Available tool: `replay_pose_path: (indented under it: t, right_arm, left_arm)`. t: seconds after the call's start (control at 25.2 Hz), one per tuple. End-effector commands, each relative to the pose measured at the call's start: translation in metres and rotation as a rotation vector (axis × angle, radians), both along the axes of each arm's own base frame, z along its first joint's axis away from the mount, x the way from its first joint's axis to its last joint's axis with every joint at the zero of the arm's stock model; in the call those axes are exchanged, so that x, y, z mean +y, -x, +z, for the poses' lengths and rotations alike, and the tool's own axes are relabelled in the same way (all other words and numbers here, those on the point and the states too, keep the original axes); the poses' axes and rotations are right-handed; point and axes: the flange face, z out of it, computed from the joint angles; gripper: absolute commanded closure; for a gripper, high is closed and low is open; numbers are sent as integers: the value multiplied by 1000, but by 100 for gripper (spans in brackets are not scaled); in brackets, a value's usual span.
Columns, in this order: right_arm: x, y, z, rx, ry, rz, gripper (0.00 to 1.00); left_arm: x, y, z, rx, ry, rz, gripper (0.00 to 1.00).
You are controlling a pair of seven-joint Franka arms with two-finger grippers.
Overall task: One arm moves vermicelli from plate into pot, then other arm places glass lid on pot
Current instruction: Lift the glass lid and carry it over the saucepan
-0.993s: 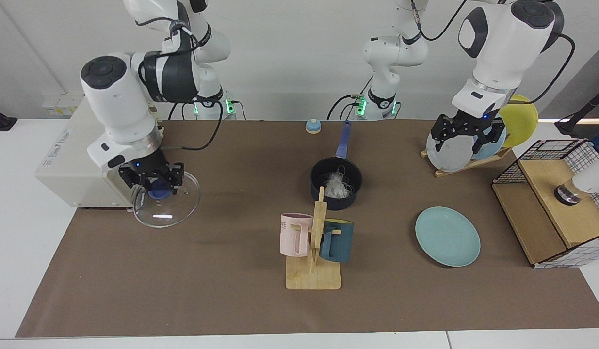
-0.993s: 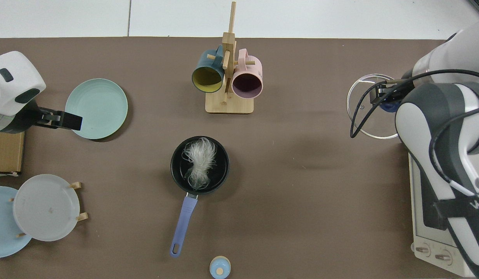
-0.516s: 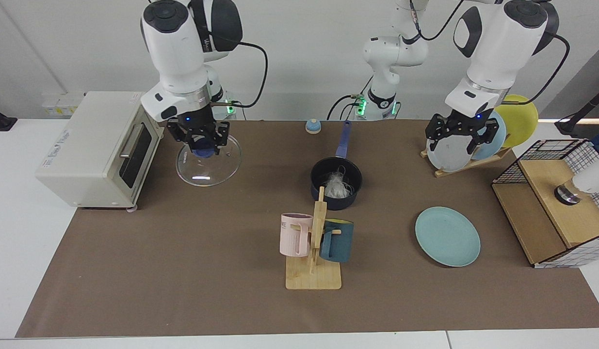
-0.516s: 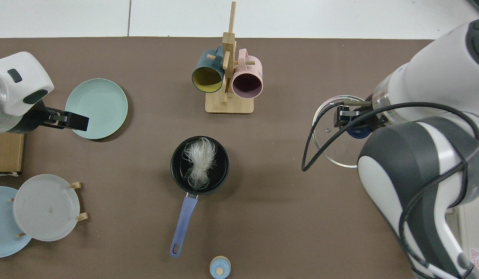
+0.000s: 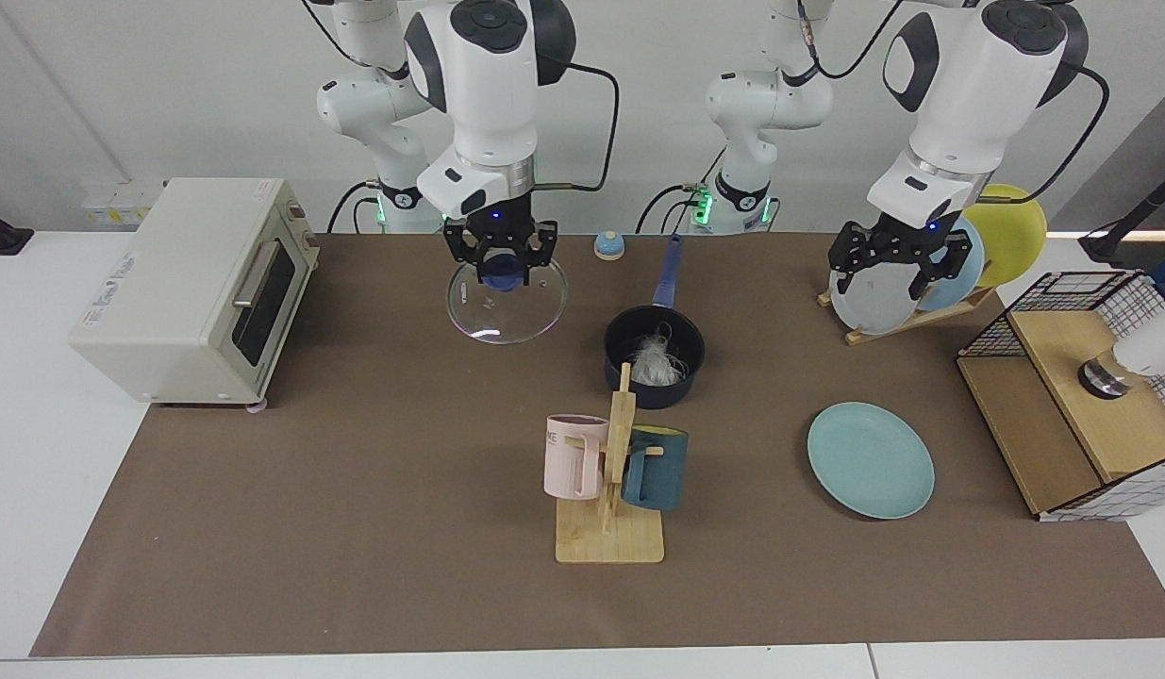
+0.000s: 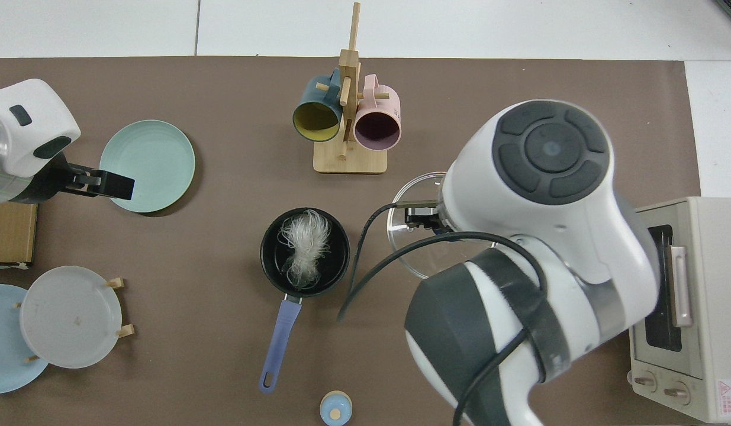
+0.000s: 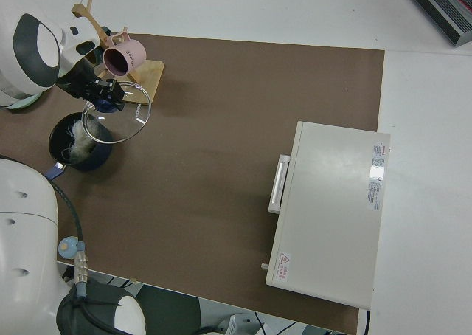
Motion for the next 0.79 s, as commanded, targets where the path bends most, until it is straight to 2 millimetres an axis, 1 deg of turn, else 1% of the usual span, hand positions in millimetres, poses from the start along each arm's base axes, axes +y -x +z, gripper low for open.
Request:
replay_pose_path:
  t: [0.0, 0.2, 0.4, 0.48, 0.6, 0.75]
  right_arm:
    - [26, 4, -9, -19, -9, -23, 83]
    - [53, 7, -25, -33, -15, -40, 85]
    - [87, -6, -51, -36, -2, -58, 85]
    - [96, -6, -65, -29, 8, -69, 85]
    - [125, 1, -81, -49, -10, -76, 85]
    - [152, 11, -98, -58, -15, -99, 85]
  left_arm:
    - [1, 2, 6, -9, 17, 8, 0]
    - [3, 4, 6, 0, 18, 13, 0]
    - [3, 4, 6, 5, 16, 12, 0]
    - [2, 4, 6, 5, 14, 10, 0]
    - [3, 4, 6, 5, 14, 12, 0]
    - [7, 4, 6, 4, 12, 18, 0]
